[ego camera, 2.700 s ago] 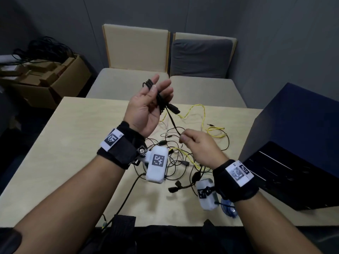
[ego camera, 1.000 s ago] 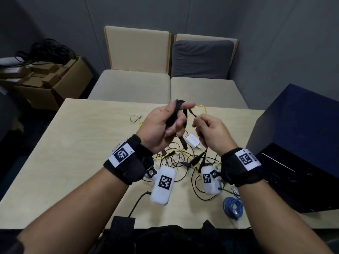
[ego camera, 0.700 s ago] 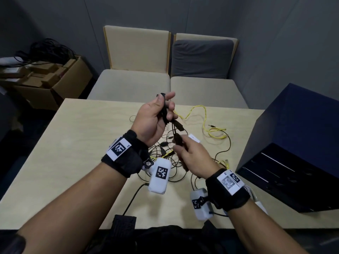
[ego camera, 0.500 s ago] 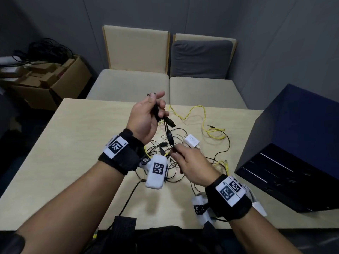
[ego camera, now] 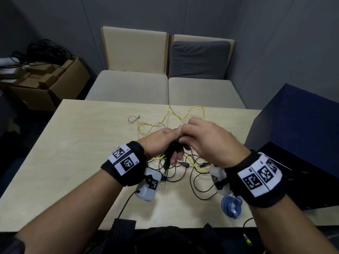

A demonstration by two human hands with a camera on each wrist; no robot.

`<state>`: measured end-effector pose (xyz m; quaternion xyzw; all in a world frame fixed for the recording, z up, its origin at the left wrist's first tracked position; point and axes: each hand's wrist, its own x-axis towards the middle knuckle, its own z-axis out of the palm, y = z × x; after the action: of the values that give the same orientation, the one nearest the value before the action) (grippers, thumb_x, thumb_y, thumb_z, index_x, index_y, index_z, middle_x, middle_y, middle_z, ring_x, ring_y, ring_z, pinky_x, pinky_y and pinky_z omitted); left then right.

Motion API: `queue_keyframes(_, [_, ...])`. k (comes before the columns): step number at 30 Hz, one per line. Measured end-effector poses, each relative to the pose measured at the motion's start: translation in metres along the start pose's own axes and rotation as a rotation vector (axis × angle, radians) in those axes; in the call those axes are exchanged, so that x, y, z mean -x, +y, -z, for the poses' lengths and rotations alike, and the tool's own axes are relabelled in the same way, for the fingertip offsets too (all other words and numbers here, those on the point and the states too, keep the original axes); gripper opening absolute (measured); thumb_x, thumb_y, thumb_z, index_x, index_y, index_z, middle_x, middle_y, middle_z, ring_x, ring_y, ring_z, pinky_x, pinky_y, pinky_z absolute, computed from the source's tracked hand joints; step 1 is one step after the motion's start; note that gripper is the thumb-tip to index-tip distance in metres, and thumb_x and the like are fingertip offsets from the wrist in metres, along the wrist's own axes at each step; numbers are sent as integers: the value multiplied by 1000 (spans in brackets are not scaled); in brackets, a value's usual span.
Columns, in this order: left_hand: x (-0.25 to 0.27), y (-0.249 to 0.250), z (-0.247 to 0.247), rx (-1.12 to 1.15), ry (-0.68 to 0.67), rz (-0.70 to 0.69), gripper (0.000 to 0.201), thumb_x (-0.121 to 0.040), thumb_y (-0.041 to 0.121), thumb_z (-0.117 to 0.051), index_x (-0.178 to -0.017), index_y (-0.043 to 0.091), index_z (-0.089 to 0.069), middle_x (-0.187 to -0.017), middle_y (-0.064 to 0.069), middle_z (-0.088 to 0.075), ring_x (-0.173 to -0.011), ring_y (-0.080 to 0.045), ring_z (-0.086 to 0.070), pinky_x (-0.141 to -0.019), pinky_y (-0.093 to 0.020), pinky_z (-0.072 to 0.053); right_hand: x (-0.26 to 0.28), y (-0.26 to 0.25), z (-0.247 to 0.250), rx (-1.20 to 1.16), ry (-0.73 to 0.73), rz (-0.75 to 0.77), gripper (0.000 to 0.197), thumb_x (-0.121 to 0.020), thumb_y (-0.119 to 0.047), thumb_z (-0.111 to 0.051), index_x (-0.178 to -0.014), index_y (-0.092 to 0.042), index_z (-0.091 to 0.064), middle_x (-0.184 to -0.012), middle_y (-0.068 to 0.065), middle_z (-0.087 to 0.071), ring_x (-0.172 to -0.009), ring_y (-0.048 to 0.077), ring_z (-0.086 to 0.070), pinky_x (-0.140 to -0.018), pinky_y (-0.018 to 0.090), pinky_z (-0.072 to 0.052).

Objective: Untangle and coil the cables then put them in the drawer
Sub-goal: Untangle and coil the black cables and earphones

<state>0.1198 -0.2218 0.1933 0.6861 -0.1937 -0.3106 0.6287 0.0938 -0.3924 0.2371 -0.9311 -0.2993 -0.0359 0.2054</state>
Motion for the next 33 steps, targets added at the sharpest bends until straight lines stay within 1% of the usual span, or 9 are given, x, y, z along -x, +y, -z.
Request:
queue_keyframes(3, [1,10,-10,226,-56,49,76,-93,59,-14,-75,0,-59,-46,-8,-48,-33,-13,-36,-44,-23,-41,-4,8,-2,-157,52,-3,29,-91,-39,-43,-95,-17,-62,-92,-4,-58,-85,15,-58,-75,37,-49])
queue_keyframes(8, [2,18,-7,303,-67,96,78,-78,69,-26,-77,-2,-56,-43,-3,-43,-31,-10,-32,-43,-24,-42,0,9,-21,-320,113,-144,15,-98,-29,-48,-83,-28,-47,-56,-12,-56,-60,0,-52,-57,17,-37])
queue_keyframes(12, [-4,10,-10,384,76,27,53,-82,55,-43,-86,3,-54,-51,-1,-45,-37,-8,-34,-48,-23,-46,3,13,-36,-295,279,-228,13,-93,-34,-48,-83,-25,-50,-52,-11,-48,-56,13,-44,-52,30,-34])
queue_keyframes(15, [-5,3,-15,377,171,-115,24,-90,24,-56,-108,8,-50,-61,1,-48,-46,-7,-40,-56,-22,-47,3,17,-40,-305,403,-314,19,-94,-33,-49,-84,-17,-52,-53,-7,-47,-57,18,-44,-53,34,-32])
queue_keyframes(17, [-5,-2,-17,236,249,-195,28,-90,2,-60,-113,12,-50,-69,6,-58,-60,-6,-53,-65,-22,-50,2,19,-41,-336,439,-362,18,-96,-29,-52,-83,-17,-52,-53,-6,-47,-57,19,-44,-55,36,-34])
queue_keyframes(19, [-5,-6,-20,138,301,-247,29,-87,0,-59,-112,14,-53,-79,13,-63,-76,-3,-59,-73,-22,-51,0,20,-40,-374,419,-382,17,-97,-26,-53,-82,-18,-52,-55,-3,-50,-57,18,-45,-56,34,-37])
queue_keyframes(22, [-3,-6,-23,107,382,-252,28,-93,-4,-50,-107,19,-56,-74,20,-60,-69,-1,-56,-69,-20,-50,1,23,-34,-448,341,-358,17,-96,-24,-54,-80,-19,-54,-61,0,-58,-58,15,-50,-57,26,-39])
queue_keyframes(28, [0,-7,-20,21,383,-258,32,-93,-5,-51,-108,22,-60,-88,-4,-62,-71,-14,-61,-72,-28,-54,8,39,-16,-565,204,-338,20,-93,-15,-60,-75,-24,-59,-58,-24,-53,-52,-3,-49,-51,8,-32])
queue_keyframes(33, [2,-8,-15,110,390,-270,39,-90,-10,-52,-109,22,-62,-98,0,-66,-66,-15,-63,-68,-24,-53,18,49,-5,-684,167,-348,15,-92,-5,-59,-96,-19,-63,-63,-8,-54,-49,2,-47,-51,10,-34])
